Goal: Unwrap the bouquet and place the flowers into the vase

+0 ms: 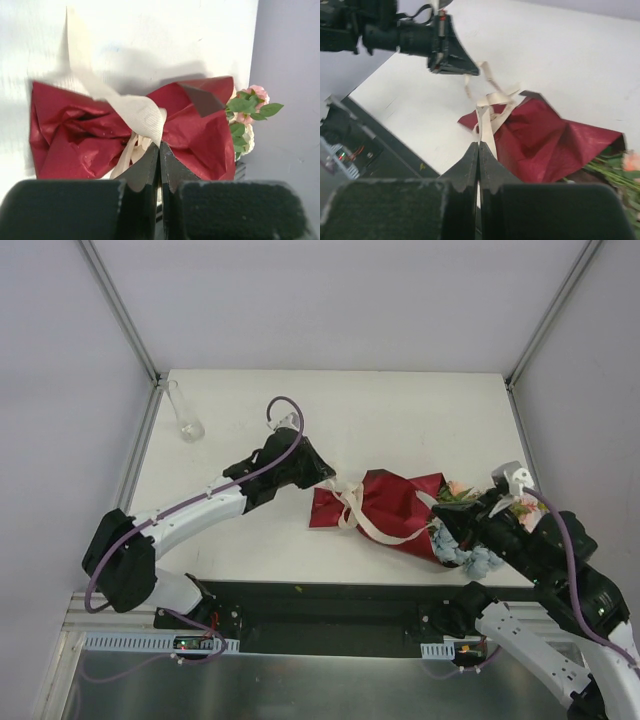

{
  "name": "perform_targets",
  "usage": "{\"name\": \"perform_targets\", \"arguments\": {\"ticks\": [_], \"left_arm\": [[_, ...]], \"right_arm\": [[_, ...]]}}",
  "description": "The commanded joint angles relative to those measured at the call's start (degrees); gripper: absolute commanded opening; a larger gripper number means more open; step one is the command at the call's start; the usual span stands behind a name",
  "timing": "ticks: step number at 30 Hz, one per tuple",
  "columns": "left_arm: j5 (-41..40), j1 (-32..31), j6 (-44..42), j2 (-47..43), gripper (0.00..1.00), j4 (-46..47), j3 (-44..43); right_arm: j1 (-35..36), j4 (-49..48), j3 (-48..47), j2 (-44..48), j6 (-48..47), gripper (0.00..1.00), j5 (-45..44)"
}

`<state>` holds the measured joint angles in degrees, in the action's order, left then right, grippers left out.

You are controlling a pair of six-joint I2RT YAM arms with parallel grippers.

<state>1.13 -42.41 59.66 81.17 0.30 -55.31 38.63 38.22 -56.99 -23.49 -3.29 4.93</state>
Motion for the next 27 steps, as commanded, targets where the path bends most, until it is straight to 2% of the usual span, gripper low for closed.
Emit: {"name": "perform_targets", "arguments": {"ticks": [1,5,11,17,22,27], "left_arm": [[-7.4,-0.4,-11.7,-4.8,0.0,-6.7,-5.9],[-11.5,-0.3,-21.5,-6.0,0.0,-8.9,-10.2],[-14.1,-0.4,-32.7,-5.8,0.0,-9.6,-17.6],[-18.7,-0.3,-39.6,-5.7,0.0,-9.6,-22.4],[-22.1,-0.3,-43.0,-4.6,0.0,-9.1,-25.2],[-24.0,-0.3,-47.0,-0.3,0.0,-7.8,-29.8]], "right_arm": [[0.1,1.9,-4.7,4.8,-1.1,0.01,-13.3],[0.1,3.4,-5.2,8.3,-2.5,0.01,-20.0],[0.1,5.8,-4.9,8.8,-2.8,0.01,-17.3],[0.0,8.5,-8.1,10.1,-5.1,0.01,-22.8],[0.0,7.1,-9.4,11.3,-6.8,0.01,-18.2],[0.1,5.8,-7.7,11.5,-7.4,0.01,-6.3]]}}
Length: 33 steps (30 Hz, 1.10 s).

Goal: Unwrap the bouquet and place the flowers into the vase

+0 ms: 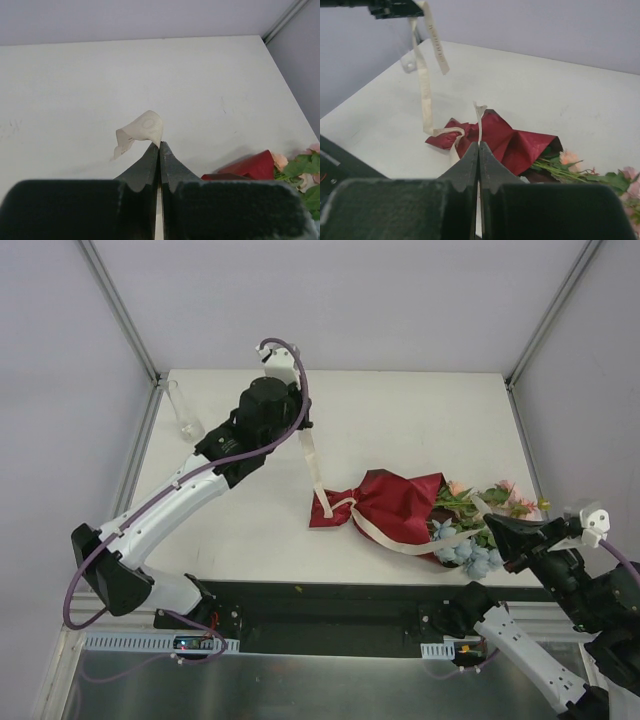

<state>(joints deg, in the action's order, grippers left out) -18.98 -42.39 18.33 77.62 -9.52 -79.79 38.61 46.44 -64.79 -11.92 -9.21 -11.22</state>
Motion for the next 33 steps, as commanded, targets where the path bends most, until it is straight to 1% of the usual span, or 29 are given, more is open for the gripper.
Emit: {"name": "perform_targets", "arguments": {"ticks": [1,2,4,5,6,7,8,10,11,12,14,16,17,18,19,20,22,23,24,25,26,28,29,31,32,33], "left_arm": [[-4.1,-0.2,-6.0,4.1,0.0,2.4,-6.9],[-4.5,-0.1,-6.5,5.1,0.0,3.0,-7.8],[-4.6,0.3,-6.7,7.9,0.0,3.6,-10.4],[-4.6,0.4,-7.2,8.9,0.0,4.2,-11.2],[-4.8,0.6,-7.4,10.8,0.0,4.3,-12.0],[-4.8,0.8,-7.6,11.7,0.0,4.3,-13.8],[-4.7,1.2,-7.5,12.5,0.0,4.5,-14.7],[-3.9,2.5,-7.3,14.4,0.0,4.6,-17.0],[-3.4,3.1,-7.0,15.1,0.0,4.6,-17.7],[-3.0,3.7,-6.6,16.2,0.0,4.7,-18.6],[-1.6,5.9,-5.7,17.5,0.0,4.8,-20.8],[1.2,8.4,-4.6,19.2,0.0,4.7,-22.5],[2.0,9.5,-3.2,19.8,0.0,4.8,-23.0],[3.1,10.3,-2.4,20.9,0.0,4.7,-23.8],[5.4,12.1,-0.7,21.4,0.01,4.7,-23.9],[6.9,12.8,0.2,22.5,0.02,4.7,-24.1],[9.9,14.9,2.6,23.4,0.06,4.3,-24.3],[13.7,15.4,3.3,23.8,0.09,4.1,-24.4],[15.6,16.0,3.8,24.9,0.12,3.7,-24.6],[18.4,16.5,4.2,25.6,0.18,2.8,-25.0],[23.3,17.2,4.1,26.3,0.2,2.2,-25.6],[26.3,17.4,3.8,28.5,0.24,0.1,-27.6],[28.5,17.7,3.7,29.6,0.26,-1.5,-28.0],[30.2,18.1,3.9,30.3,0.33,-3.1,-28.7],[31.2,18.4,4.1,30.4,0.42,-5.1,-28.8],[32.9,18.9,4.2,30.3,0.48,-5.7,-28.8]], "right_arm": [[0.1,-2.7,1.0,-0.5,-0.9,0.01,13.1],[0.1,-3.0,1.7,-0.9,-0.2,0.01,19.4],[0.1,-5.5,4.0,-2.7,1.9,0.01,27.1],[0.1,-6.8,4.9,-3.5,3.1,0.01,32.9],[0.1,-10.1,6.2,-4.5,6.5,0.01,35.5],[0.1,-12.1,7.7,-5.0,7.9,0.01,37.8],[0.1,-13.9,10.4,-5.6,9.0,0.01,41.9],[0.1,-18.6,12.7,-8.1,13.6,0.01,45.8],[0.1,-19.9,14.1,-9.2,14.5,0.01,49.6],[0.2,-22.4,14.4,-11.5,15.4,0.01,51.7],[0.2,-24.2,14.3,-15.5,16.5,0.01,57.1],[0.7,-23.7,13.6,-18.0,15.3,0.01,59.6],[1.1,-20.7,12.9,-20.8,13.6,0.01,59.7],[1.3,-18.8,11.5,-22.2,12.1,0.01,57.6],[1.4,-17.0,11.2,-23.5,10.9,0.01,51.6],[1.4,-14.6,11.0,-26.3,9.7,0.01,48.5],[1.4,-13.7,11.1,-29.6,9.6,0.01,43.5],[1.5,-14.1,11.3,-33.3,9.6,0.01,40.7],[1.6,-14.7,11.4,-35.3,9.6,0.01,40.1],[1.6,-15.7,11.7,-37.3,10.1,0.01,39.7],[2.1,-18.0,11.9,-40.7,10.9,0.01,39.2],[3.2,-20.4,11.6,-44.1,12.5,0.01,38.5],[4.7,-22.0,11.3,-47.5,12.8,0.01,37.7],[6.0,-22.1,9.7,-51.0,13.6,0.01,35.4],[7.1,-21.2,7.8,-54.4,13.7,0.01,33.5],[7.4,-20.5,6.8,-56.2,13.7,0.04,32.8]]}}
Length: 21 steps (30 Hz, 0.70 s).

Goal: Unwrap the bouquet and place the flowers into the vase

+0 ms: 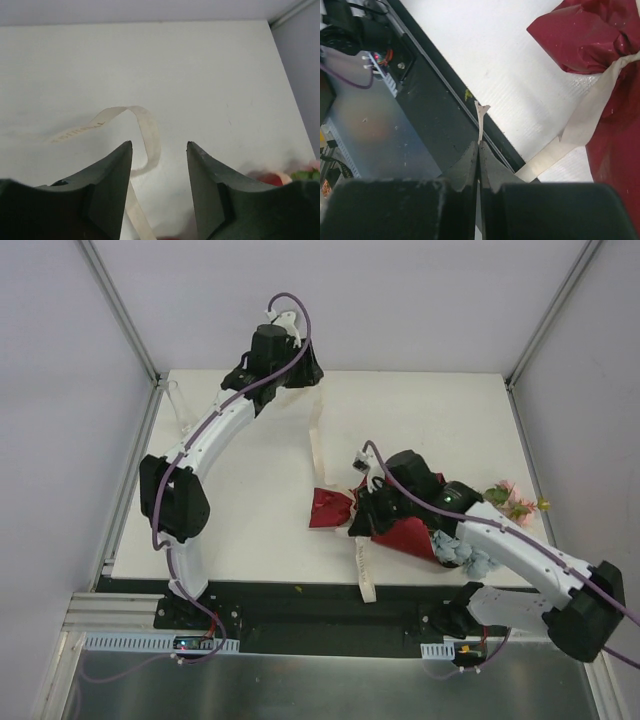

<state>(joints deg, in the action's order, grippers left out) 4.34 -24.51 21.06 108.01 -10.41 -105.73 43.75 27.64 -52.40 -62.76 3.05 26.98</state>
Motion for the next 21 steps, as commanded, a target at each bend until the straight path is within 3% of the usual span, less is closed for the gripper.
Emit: {"name": "perform_targets", "arguments": {"ticks": [1,2,6,7,11,17,21], "left_arm": [[10.6,1.3,1.3,-0.3,0.53,-5.5,-2.7],[11.1,1.5,1.1,-1.3,0.63,-6.4,-2.5],[12.0,1.7,-0.2,-6.7,0.75,-8.1,3.2],[12.5,1.7,-0.1,-8.1,0.75,-8.0,4.7],[16.0,1.7,2.1,-16.4,0.83,-8.0,12.6],[20.7,1.2,5.7,-30.3,0.79,-4.0,29.9],[20.3,1.0,8.6,-40.0,0.79,-0.7,44.7]], "right_arm": [[2.7,-0.8,-6.5,-6.9,1.4,0.07,-6.1],[3.3,0.6,-7.9,-9.5,1.4,0.11,-7.7],[3.2,3.1,-9.1,-11.7,0.8,0.52,-12.7],[3.2,3.6,-9.5,-11.9,0.0,0.57,-15.4],[-0.4,6.0,-11.7,-14.2,-1.3,0.63,-17.7],[-2.9,6.8,-14.6,-20.3,-2.6,0.63,-18.9],[-2.8,7.0,-15.1,-22.8,-4.2,0.58,-20.9]]}}
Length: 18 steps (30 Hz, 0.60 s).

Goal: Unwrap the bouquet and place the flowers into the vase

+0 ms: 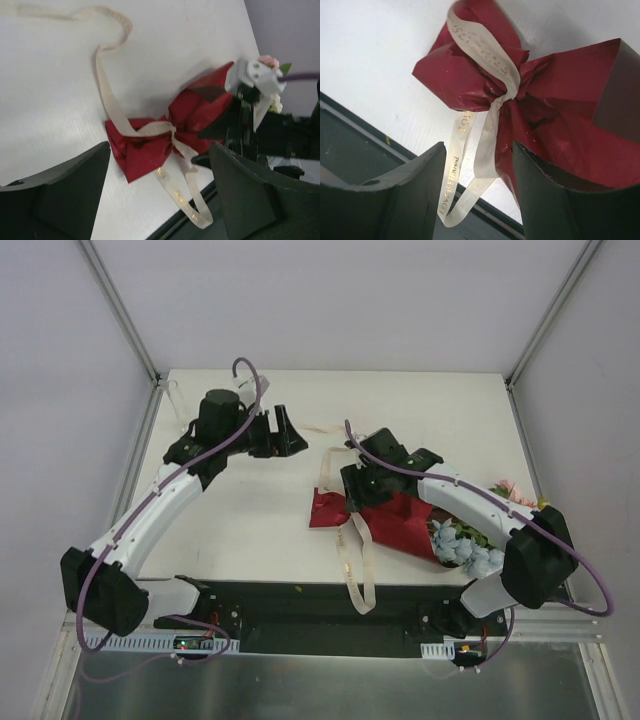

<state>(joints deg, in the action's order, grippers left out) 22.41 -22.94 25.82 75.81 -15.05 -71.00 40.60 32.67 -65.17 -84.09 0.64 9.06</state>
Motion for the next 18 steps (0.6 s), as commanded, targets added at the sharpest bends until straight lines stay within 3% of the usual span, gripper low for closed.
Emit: {"name": "perform_targets", "arguments": {"ticks": [1,8,18], "left_arm": [[1.7,-0.7,5.4,-9.4,0.79,4.6,12.2],[1.0,-2.0,8.8,-17.4,0.79,8.5,25.6],[1.1,-3.0,10.3,-20.1,0.79,8.9,27.0]], "right_arm": [[0.4,1.3,-2.0,-1.9,-1.8,0.57,-2.9],[0.9,-1.9,1.5,-3.8,-0.8,0.46,-3.1],[4.8,-4.2,2.7,-3.6,-0.8,0.37,-2.7]]}}
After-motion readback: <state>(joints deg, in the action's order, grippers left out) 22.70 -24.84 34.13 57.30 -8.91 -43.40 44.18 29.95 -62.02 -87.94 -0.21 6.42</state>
